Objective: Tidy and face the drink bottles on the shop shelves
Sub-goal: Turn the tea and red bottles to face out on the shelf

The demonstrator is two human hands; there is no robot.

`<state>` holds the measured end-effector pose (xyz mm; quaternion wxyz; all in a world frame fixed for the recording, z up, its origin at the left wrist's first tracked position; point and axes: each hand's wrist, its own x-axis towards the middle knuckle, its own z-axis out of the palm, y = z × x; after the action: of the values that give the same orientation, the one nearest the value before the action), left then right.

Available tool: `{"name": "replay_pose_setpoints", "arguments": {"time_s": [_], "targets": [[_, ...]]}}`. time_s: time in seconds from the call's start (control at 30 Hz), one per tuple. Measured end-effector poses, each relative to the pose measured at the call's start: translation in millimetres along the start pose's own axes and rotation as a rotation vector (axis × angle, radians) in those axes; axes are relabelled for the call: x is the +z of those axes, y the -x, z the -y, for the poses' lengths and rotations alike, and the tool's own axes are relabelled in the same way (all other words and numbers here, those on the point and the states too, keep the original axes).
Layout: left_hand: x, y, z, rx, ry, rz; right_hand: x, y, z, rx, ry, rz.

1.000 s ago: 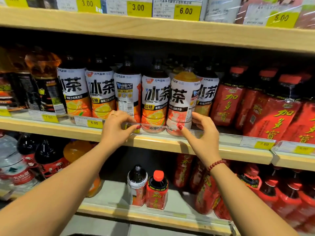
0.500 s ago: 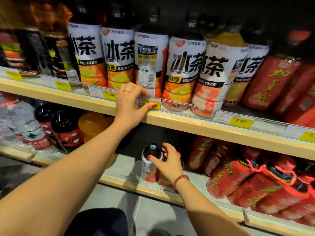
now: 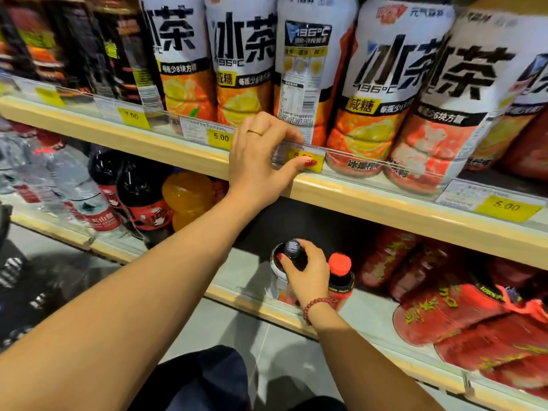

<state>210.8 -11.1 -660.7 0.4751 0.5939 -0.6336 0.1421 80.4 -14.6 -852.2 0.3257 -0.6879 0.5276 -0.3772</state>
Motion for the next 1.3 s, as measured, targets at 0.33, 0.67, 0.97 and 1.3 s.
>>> {"name": "replay_pose_setpoints", "arguments": {"time_s": [0.33, 0.67, 0.97, 1.3], "targets": [[1.4, 0.8, -0.1, 0.019, -0.015, -0.041, 3.6, 3.5, -2.3, -0.025, -0.098, 0.030], [0.0, 0.7, 0.0, -0.003, -0.015, -0.001, -29.4, 2.6, 28.6, -0.144, -0.020, 0.012], [-6.9, -1.8, -5.4, -0.058, 0.016, 0.071, -127.5, 18.9, 97.3, -0.248, -0.290, 0.025], [-14.5, -4.4, -35.0, -0.023, -0.047, 0.111, -260.5, 14.8, 160.4, -0.234, -0.568, -0.044]]}}
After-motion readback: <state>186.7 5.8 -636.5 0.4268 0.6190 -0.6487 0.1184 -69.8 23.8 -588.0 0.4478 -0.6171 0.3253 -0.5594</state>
